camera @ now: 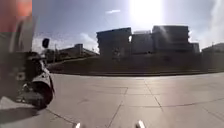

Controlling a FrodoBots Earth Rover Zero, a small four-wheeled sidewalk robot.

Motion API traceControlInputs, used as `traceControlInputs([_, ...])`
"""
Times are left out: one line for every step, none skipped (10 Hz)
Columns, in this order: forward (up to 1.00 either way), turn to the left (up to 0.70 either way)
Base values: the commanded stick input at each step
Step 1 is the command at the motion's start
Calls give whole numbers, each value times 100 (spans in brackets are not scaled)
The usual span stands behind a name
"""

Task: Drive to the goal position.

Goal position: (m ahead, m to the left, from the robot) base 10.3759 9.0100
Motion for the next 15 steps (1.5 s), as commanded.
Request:
traceControlInputs([70,0])
traceControlInputs([70,0])
traceControlInputs([70,0])
traceControlInputs([70,0])
traceControlInputs([70,0])
traceControlInputs([70,11])
traceControlInputs([70,14])
traceControlInputs([70,14])
traceControlInputs([70,23])
traceControlInputs([70,28])
traceControlInputs([70,28])
traceControlInputs([70,28])
traceControlInputs([70,28])
traceControlInputs([70,28])
traceControlInputs([70,28])
